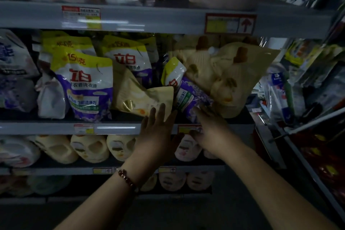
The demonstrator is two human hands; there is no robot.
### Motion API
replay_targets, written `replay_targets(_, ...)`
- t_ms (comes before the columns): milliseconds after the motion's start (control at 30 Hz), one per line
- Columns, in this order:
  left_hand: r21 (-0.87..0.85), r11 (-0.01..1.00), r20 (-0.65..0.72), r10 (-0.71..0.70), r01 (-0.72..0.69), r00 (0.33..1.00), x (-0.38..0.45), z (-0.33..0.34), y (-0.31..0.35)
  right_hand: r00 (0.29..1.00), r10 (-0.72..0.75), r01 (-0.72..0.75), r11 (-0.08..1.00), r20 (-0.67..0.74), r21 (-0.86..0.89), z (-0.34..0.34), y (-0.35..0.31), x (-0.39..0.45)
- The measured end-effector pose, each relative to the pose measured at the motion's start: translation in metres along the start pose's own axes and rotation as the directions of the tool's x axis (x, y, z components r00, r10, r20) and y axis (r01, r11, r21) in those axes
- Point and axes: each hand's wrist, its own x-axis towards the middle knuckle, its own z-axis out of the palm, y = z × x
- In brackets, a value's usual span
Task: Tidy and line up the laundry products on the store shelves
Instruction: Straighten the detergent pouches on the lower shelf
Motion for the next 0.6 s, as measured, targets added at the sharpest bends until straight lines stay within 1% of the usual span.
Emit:
replay_targets(33,-0.012,1.000,0.017,-0.017,0.017,1.000,0.006,0.003,0.008,1.000,0.001,-0.001,1.000,0.015,0.025,0.001,0.011,0.007)
replay_targets(100,-0.022,0.999,0.032,-0.040,0.041,0.999,0.018,0.010,0.022,1.000,-0.009,0.011,0.996,-0.017,0.088,-0.002,0.031,0.020)
replay_targets(167,-0.030,0.998,0.012,-0.060,0.060,0.998,0.028,0.017,0.035,0.997,-0.038,0.049,0.987,-0.071,0.153,-0.011,0.045,0.035)
replay_targets(233,-0.056,0.994,-0.019,-0.099,0.097,0.995,0.036,0.022,0.045,0.995,-0.043,0.059,0.980,-0.088,0.189,-0.020,0.055,0.055)
replay_targets(367,-0.115,0.979,-0.074,-0.180,0.171,0.981,0.041,0.028,0.060,0.996,-0.050,0.059,0.989,-0.072,0.134,-0.024,0.057,0.099)
replay_targets(433,-0.150,0.967,-0.103,-0.221,0.205,0.970,0.039,0.032,0.065,0.986,-0.103,0.108,0.993,-0.131,0.036,-0.019,0.057,0.112)
replay_targets(467,-0.166,0.960,-0.117,-0.244,0.223,0.963,0.038,0.035,0.068,0.975,-0.140,0.138,0.990,-0.170,-0.027,-0.018,0.057,0.116)
replay_targets(533,-0.190,0.949,-0.143,-0.280,0.251,0.949,0.037,0.040,0.075,0.946,-0.211,0.193,0.976,-0.246,-0.096,-0.016,0.057,0.124)
replay_targets(600,-0.202,0.942,-0.160,-0.303,0.269,0.940,0.036,0.042,0.081,0.929,-0.262,0.229,0.962,-0.260,-0.151,-0.012,0.056,0.132)
